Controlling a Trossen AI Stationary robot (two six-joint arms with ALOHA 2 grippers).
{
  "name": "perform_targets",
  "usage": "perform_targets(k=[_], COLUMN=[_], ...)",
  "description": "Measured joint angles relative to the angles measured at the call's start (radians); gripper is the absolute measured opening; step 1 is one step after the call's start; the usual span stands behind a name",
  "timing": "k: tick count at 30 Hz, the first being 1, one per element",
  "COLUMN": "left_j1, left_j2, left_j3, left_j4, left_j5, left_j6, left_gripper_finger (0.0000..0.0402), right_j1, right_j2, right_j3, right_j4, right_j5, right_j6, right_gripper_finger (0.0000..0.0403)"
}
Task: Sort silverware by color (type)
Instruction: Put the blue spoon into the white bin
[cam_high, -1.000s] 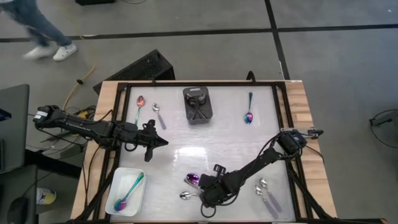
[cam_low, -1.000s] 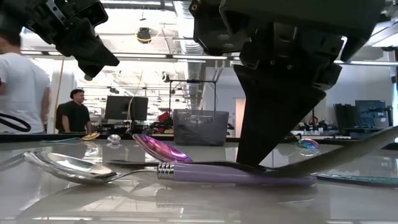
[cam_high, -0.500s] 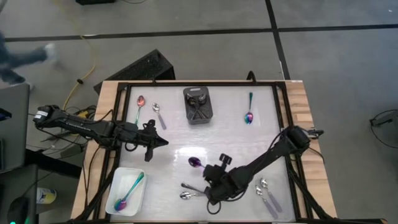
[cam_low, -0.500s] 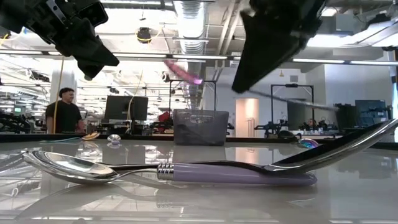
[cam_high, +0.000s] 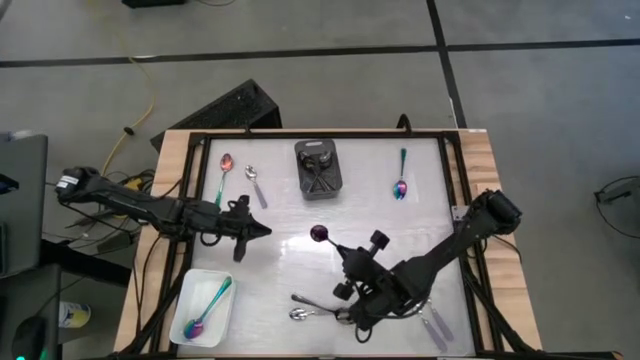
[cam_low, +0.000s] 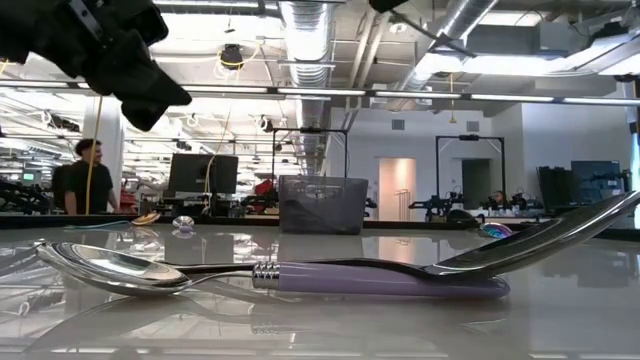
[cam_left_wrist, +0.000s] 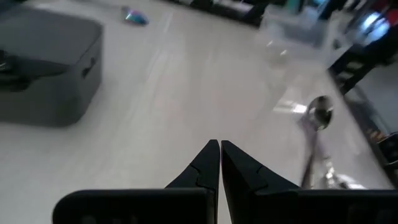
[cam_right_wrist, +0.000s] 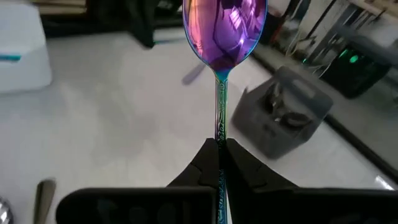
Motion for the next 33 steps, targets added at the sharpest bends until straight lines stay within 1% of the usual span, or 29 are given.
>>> perform_targets(k=[2,5,8,12,15,20,25,27,29,33], left_j1=[-0.020,-0.055,-0.086,-0.123,-0.146,-0.171,-0.172,-0.172,-0.172,-0.172], left_j2=[0.000,0.000,0.007,0.033,0.076,0.203,0.338,0.371,0.388,0.389], left_j3=[-0.042,-0.110,-0.161,-0.181,-0.171,-0.143,-0.118,-0.116,-0.113,-0.112], left_j4=[0.112,0.295,0.468,0.566,0.600,0.732,0.870,0.928,0.991,1.111], left_j5=[0.001,0.033,0.062,0.064,0.059,0.052,0.027,0.004,-0.008,-0.013], left_j6=[0.015,0.046,0.086,0.116,0.144,0.221,0.241,0.274,0.302,0.364], left_gripper_finger=[0.0000,0.0001,0.0011,0.0044,0.0082,0.0156,0.0214,0.0228,0.0234,0.0235], right_j1=[0.000,-0.009,-0.025,-0.057,-0.093,-0.159,-0.210,-0.223,-0.231,-0.235], right_j2=[-0.001,0.000,0.000,0.000,0.000,0.000,0.000,0.000,0.000,0.000], right_j3=[0.000,0.000,0.000,0.000,0.000,0.000,0.000,0.000,0.000,0.000], right_j4=[0.007,0.022,0.052,0.165,0.298,0.538,0.721,0.757,0.771,0.769], right_j5=[0.010,0.009,0.006,-0.038,-0.134,-0.356,-0.548,-0.600,-0.629,-0.631], right_j6=[0.000,0.000,-0.013,-0.146,-0.298,-0.533,-0.671,-0.697,-0.706,-0.707], right_gripper_finger=[0.0028,0.0028,0.0028,0.0028,0.0029,0.0030,0.0031,0.0031,0.0032,0.0032])
